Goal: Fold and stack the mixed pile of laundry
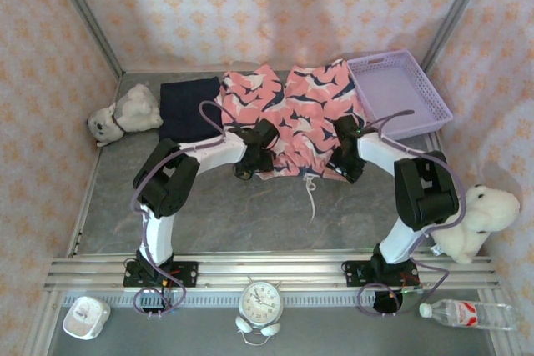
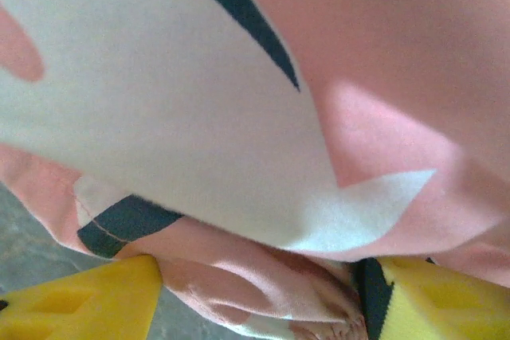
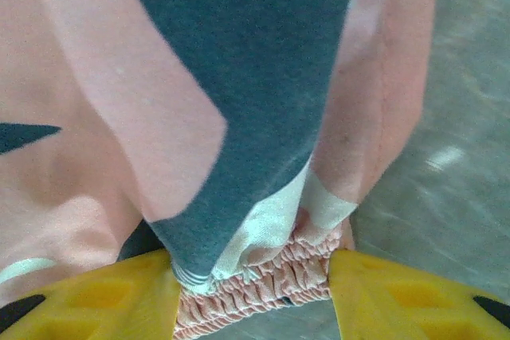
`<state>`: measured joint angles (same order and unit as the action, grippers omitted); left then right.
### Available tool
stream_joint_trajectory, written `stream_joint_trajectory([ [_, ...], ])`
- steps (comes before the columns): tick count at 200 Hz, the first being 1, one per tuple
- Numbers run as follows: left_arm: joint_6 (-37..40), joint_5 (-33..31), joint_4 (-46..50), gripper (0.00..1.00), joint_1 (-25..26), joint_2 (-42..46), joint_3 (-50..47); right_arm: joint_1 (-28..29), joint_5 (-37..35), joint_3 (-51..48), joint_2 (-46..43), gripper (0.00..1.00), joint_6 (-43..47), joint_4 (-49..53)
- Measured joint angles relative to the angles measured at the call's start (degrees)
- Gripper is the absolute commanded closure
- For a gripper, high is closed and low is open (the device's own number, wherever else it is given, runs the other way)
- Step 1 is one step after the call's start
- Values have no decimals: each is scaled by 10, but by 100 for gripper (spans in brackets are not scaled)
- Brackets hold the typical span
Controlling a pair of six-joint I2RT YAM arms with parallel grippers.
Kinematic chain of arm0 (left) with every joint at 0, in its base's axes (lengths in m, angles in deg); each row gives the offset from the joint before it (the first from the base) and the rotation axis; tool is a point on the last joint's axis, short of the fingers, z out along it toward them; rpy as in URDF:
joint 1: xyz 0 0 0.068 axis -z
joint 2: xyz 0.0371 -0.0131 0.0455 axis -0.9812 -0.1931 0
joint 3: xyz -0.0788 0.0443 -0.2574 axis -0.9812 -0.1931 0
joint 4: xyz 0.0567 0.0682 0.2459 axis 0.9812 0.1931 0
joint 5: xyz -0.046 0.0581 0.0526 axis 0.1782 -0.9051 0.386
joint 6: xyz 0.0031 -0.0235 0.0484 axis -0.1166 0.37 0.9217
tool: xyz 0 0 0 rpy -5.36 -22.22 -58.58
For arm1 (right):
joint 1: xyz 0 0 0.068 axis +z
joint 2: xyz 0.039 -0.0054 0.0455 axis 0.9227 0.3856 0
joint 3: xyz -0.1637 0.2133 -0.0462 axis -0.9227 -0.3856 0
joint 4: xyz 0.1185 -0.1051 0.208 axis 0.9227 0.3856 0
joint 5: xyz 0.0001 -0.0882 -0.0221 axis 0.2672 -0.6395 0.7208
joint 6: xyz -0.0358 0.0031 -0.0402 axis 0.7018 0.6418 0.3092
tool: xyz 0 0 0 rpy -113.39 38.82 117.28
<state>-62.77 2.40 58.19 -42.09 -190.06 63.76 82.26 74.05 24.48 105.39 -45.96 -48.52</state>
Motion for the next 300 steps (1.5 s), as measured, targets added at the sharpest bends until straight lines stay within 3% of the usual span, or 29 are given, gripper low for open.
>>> stream_joint_trajectory([
  [50,-70,40,36,28,135,26,-9,-16,-52,-17,-109,38,47,93],
  [70,-92,57,53,24,154,55,-8,-14,-56,9,-165,33,64,118],
  [100,-94,49,89,22,112,130,21,7,-40,27,-220,32,62,127],
  [140,-12,26,101,28,-23,175,85,10,-16,-21,-223,31,3,104],
  [166,46,17,102,33,-69,115,127,8,-11,-52,-182,31,-50,70],
  [221,83,31,96,34,-68,-45,116,-38,-9,-14,-28,30,-115,23],
  [263,12,71,44,33,-51,12,-3,-60,-20,137,106,29,-65,62],
  [300,-119,98,-16,29,41,104,-125,-61,-25,309,230,28,26,119],
])
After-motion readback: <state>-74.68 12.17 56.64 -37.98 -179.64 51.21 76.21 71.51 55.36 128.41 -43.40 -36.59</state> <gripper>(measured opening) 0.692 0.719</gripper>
